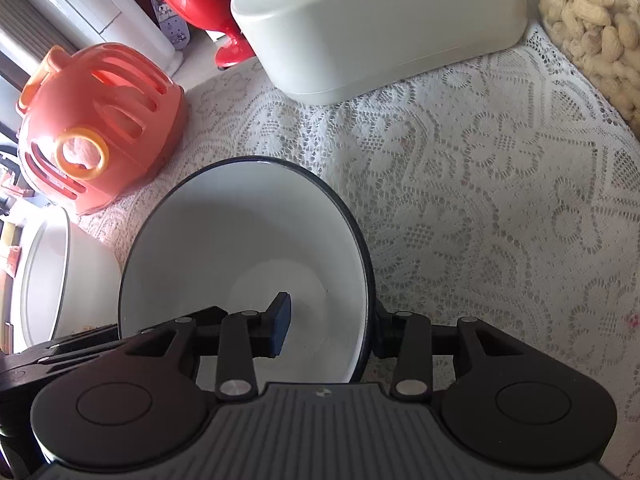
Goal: Organize plates and bowls
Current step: 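Close the right tool on the blue bowl rim and lift it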
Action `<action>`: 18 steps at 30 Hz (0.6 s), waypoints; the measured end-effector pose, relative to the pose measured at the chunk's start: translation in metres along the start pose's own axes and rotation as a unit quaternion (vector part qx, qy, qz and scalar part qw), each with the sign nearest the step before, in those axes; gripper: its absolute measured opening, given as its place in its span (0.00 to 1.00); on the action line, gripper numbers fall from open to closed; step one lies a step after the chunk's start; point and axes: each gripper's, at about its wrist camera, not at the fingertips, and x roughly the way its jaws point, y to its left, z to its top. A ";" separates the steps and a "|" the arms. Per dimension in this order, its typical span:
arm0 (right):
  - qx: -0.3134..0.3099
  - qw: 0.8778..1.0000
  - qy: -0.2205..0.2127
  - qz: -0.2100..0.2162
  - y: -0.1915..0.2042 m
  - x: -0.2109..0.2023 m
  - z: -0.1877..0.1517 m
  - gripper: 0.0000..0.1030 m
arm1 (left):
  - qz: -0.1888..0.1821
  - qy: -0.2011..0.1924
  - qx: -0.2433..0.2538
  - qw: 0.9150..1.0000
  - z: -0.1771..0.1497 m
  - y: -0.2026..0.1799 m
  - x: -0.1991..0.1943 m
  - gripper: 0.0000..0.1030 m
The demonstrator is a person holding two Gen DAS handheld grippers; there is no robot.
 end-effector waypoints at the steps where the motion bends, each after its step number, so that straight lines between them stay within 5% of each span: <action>1: -0.003 1.000 0.000 -0.003 0.001 0.000 0.000 0.39 | 0.003 0.002 0.001 1.000 0.000 -0.001 -0.001 0.31; 9: -0.032 0.999 0.003 -0.008 0.017 -0.002 -0.008 0.39 | 0.056 0.019 0.017 0.998 -0.004 -0.006 -0.007 0.31; 18: -0.034 0.999 0.000 -0.005 0.017 -0.001 -0.009 0.40 | 0.043 0.016 0.011 0.999 -0.001 -0.002 -0.001 0.31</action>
